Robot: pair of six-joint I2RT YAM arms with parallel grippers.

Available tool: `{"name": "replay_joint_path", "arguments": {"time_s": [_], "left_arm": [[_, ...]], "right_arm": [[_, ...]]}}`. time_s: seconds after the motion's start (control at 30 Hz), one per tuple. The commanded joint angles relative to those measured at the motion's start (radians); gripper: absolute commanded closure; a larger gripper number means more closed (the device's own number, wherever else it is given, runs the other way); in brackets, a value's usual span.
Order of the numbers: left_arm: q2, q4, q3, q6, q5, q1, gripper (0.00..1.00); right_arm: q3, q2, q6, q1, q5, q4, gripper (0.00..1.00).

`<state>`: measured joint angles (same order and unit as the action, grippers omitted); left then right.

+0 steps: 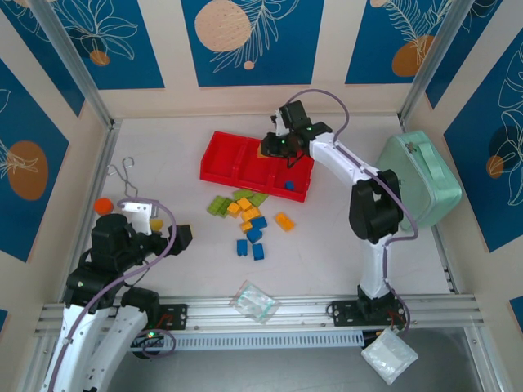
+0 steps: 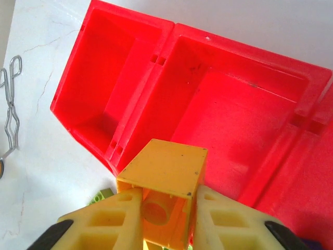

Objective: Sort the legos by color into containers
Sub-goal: Place the lego in the container, then pick up the lego from the center of the table.

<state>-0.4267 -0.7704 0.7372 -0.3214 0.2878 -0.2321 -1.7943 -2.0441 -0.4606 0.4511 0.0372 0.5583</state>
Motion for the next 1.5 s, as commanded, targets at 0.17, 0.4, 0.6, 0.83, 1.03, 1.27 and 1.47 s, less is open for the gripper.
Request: {"name": "replay_joint_path", "arguments": {"time_s": [0.17, 0.4, 0.6, 0.83, 1.03, 1.27, 1.47], "left_arm": [[0.012, 0.013, -0.011, 0.005, 0.003, -0.004, 0.01], [0.015, 0.005, -0.002, 0.004, -0.016, -0.004, 0.01], [0.012, 0.006, -0.002, 0.004, -0.005, -0.004, 0.01], [0.006, 0.014, 0.001, 0.015, 0.061, -0.005, 0.01], [-0.041, 0.024, 0.016, -0.006, 0.118, -0.005, 0.0], [-0.072, 0.043, 0.012, 0.016, 0.106, -0.005, 0.01], [-0.066, 0.047, -0.01, 0.033, 0.072, -0.003, 0.01]], "right_arm": [[-0.097, -0.063, -0.01, 0.027, -0.012, 0.114, 0.54], [-0.087, 0.01, 0.007, 0.047, -0.054, 0.186, 0.29], [0.089, 0.196, 0.067, 0.09, -0.101, 0.182, 0.19], [0.453, 0.457, 0.169, 0.123, -0.114, 0.131, 0.06], [0.626, 0.499, 0.243, 0.135, -0.112, 0.135, 0.0], [0.636, 0.368, 0.305, 0.165, -0.138, 0.095, 0.13], [0.59, 0.245, 0.331, 0.201, -0.217, 0.093, 0.23]]}}
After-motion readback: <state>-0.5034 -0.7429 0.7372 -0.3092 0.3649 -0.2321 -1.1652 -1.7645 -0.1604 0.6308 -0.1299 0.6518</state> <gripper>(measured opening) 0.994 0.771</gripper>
